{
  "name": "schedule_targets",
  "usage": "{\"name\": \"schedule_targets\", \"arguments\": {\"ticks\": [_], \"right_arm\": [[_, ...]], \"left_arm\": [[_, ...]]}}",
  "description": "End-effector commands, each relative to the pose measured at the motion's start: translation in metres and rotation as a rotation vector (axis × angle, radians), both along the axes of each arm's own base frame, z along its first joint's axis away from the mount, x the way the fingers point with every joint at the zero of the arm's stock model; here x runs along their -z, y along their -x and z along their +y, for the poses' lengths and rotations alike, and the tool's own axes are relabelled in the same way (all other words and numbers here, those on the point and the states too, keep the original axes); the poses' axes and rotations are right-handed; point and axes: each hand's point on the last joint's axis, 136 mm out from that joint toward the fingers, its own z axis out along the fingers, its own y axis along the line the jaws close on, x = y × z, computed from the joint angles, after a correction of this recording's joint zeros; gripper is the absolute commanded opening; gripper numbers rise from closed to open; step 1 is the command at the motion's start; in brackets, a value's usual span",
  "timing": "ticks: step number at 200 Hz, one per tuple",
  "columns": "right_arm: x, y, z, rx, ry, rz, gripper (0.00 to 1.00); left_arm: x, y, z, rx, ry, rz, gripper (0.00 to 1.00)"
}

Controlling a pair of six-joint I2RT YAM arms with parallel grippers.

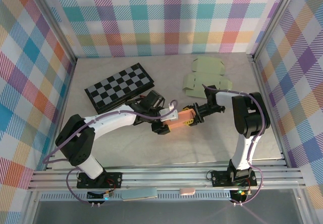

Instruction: Fold the paper box

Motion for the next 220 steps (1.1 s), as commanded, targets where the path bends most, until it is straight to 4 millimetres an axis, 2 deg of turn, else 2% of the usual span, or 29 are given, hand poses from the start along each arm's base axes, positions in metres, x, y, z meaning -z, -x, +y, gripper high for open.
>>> {"name": "schedule_targets", "arguments": {"ticks": [1,27,58,109,166,190,207,220], "right_arm": [[-0.003,-0.011,-0.001,0.022,-0.006,0.0,0.46],[-0.004,-0.012,-0.004,0.031,-0.004,-0.005,0.5],[-0.011,-0.018,-0.014,0.026,0.026,-0.065,0.6],[-0.047,-0.027,-0.042,0.009,0.117,-0.262,0.69],[-0.079,-0.022,-0.069,-0.06,0.277,-0.483,0.7],[-0.101,-0.031,-0.092,-0.124,0.443,-0.702,0.67],[-0.119,-0.038,-0.107,-0.188,0.554,-0.893,0.52],[-0.127,-0.04,-0.118,-0.257,0.646,-1.019,0.45]], "left_arm": [[0.009,-0.003,-0.003,-0.026,-0.026,-0.021,0.63],[0.01,-0.009,-0.006,-0.047,-0.019,-0.038,0.6],[0.01,-0.01,-0.005,-0.048,-0.024,-0.035,0.53],[0.01,-0.01,-0.004,-0.041,-0.022,0.006,0.44],[0.008,-0.017,-0.006,-0.049,-0.02,0.01,0.45],[0.008,-0.019,-0.006,-0.043,-0.029,0.003,0.46],[0.009,-0.02,-0.004,-0.033,-0.04,0.002,0.47],[0.01,-0.022,-0.003,-0.026,-0.05,0.002,0.48]]}}
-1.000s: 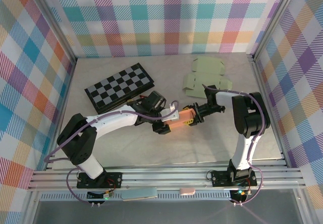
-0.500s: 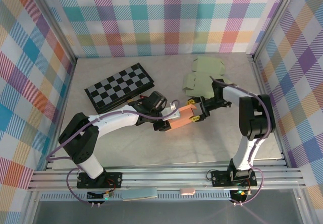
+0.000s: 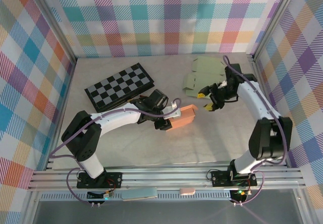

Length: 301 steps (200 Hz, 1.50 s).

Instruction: Fold the paper box

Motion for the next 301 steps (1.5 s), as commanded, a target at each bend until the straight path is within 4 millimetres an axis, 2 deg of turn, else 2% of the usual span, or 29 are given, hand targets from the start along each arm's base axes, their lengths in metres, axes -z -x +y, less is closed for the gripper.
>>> {"name": "schedule_targets", "arguments": {"ticks": [1,20,44,69,116,166,239,301], "right_arm": [[-0.019,-0.001,-0.031,-0.113,0.259,-0.252,0.45],[-0.023,0.0,-0.038,-0.257,0.418,-0.427,0.39],[-0.021,0.01,-0.021,-0.515,0.507,-0.635,0.38],[-0.009,0.017,-0.013,-0.675,0.535,-0.655,0.4],[0.012,0.019,0.003,-0.867,0.567,-0.619,0.43],[0.024,0.013,0.021,-0.962,0.578,-0.598,0.42],[0.031,0.002,0.027,-0.978,0.584,-0.571,0.34],[0.037,0.006,0.029,-0.992,0.581,-0.558,0.27]], "left_arm": [[0.003,-0.001,0.002,0.028,-0.023,0.019,0.48],[0.003,-0.007,0.003,0.028,-0.029,0.014,0.48],[0.0,-0.015,0.003,0.024,-0.033,0.004,0.5],[-0.002,-0.021,0.004,0.025,-0.034,0.004,0.51],[-0.007,-0.025,0.005,0.024,-0.02,0.011,0.53],[-0.01,-0.022,0.002,0.033,0.005,0.048,0.53],[-0.01,-0.019,0.0,0.041,0.014,0.068,0.46],[-0.011,-0.02,-0.001,0.036,0.014,0.07,0.46]]}}
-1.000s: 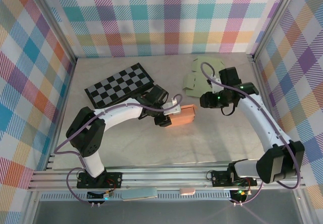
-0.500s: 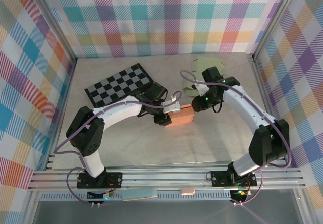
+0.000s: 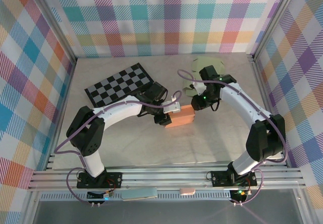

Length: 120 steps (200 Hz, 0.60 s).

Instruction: Fold the paper box

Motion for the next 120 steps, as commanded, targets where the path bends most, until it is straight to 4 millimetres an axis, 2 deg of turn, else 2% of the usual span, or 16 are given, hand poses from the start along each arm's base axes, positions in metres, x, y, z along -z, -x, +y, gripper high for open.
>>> {"name": "schedule_targets", "arguments": {"ticks": [1,79,120], "right_arm": [[-0.0029,0.0016,0.0028,-0.028,0.007,0.0,0.27],[0.0002,0.0032,0.0041,-0.033,0.031,0.013,0.2],[-0.0002,0.0036,0.0065,-0.028,0.04,0.017,0.1]], "left_arm": [[-0.0029,-0.0017,-0.0032,0.012,0.017,0.016,0.46],[-0.002,-0.0041,-0.0038,0.005,0.015,0.013,0.47],[-0.0024,-0.005,-0.0043,0.003,0.016,0.011,0.47]]}}
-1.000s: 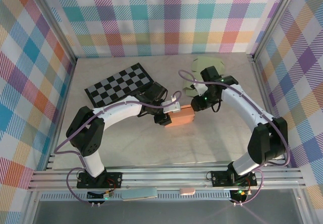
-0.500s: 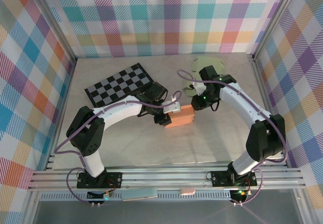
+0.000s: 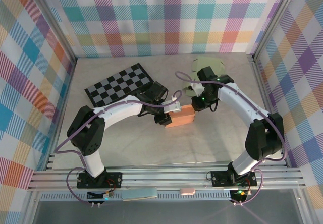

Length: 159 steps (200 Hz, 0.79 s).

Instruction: Fold the paper box

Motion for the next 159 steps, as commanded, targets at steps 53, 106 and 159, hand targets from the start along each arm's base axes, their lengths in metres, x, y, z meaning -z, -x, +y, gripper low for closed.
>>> {"name": "schedule_targets", "arguments": {"ticks": [53,106,159], "right_arm": [[-0.013,0.0,0.012,0.065,-0.008,0.021,0.01],[-0.01,0.002,0.017,0.142,-0.037,0.06,0.0],[0.0,0.006,0.016,0.173,-0.043,0.046,0.0]], "left_arm": [[-0.002,-0.007,-0.004,-0.01,0.018,0.006,0.47],[-0.001,-0.008,-0.004,-0.017,0.015,0.002,0.47],[0.0,-0.009,-0.003,-0.023,0.01,0.002,0.48]]}}
